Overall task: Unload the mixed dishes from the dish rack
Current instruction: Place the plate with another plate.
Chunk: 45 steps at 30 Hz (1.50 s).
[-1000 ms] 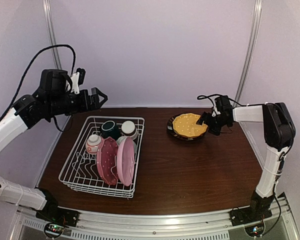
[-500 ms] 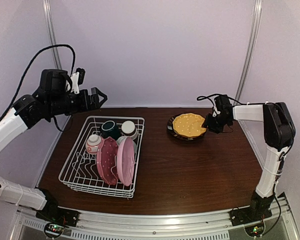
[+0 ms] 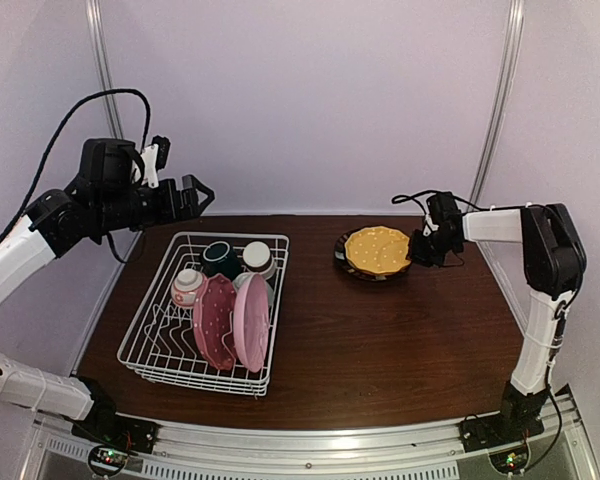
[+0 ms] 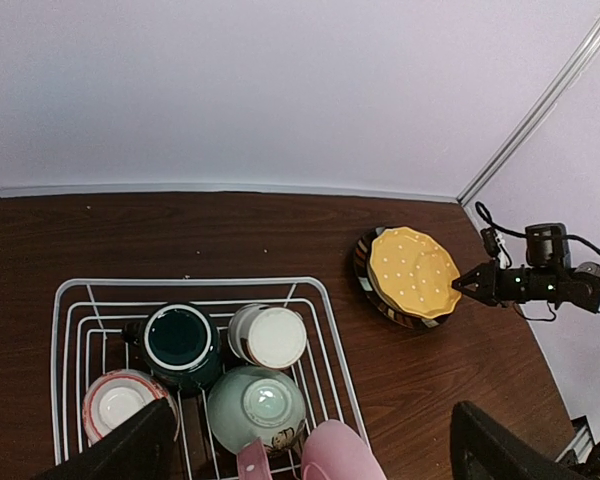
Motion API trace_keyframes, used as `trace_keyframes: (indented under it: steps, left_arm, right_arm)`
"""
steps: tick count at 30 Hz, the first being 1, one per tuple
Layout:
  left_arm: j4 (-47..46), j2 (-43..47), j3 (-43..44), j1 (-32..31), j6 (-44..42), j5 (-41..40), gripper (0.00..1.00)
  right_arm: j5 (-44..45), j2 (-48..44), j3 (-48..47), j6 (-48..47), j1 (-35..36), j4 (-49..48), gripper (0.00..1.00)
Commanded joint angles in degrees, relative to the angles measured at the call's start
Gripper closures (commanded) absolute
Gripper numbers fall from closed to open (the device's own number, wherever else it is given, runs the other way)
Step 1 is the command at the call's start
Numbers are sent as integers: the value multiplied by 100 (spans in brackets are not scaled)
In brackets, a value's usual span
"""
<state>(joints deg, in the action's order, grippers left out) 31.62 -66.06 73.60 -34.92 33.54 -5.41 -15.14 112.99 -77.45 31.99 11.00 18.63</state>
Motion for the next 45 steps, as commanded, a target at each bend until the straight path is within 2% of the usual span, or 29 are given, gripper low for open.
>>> trace_keyframes:
  steps: [1,6,18,33,34,39,45]
  left_arm:
    - [10,-12,-57,38,-18,-92,3]
    - [6,-21,-67,38,-23,-99,3]
    - [44,-14,-70,38,-75,-137,3]
    - [23,-91,-48,38,-49,-95,3]
    - [20,-102,-48,38,-56,-92,3]
    - [9,-142,-35,38,-80,-57,3]
    - [77,-140,58,38,-180,-25,3]
  right_arm:
    - [-183,149,-103,139,42,-167,85]
    - [-380,262,-85,282,42,-333,90]
    - [-556,483,-90,492,77,-689,90]
    - [151,262,-228,336,70,-576,90]
    - [140,272,-249,329,69,-562,88]
    - [133,165,-297,263,63,-482,66]
    - [306,-321,-389,130,-21,-291,31]
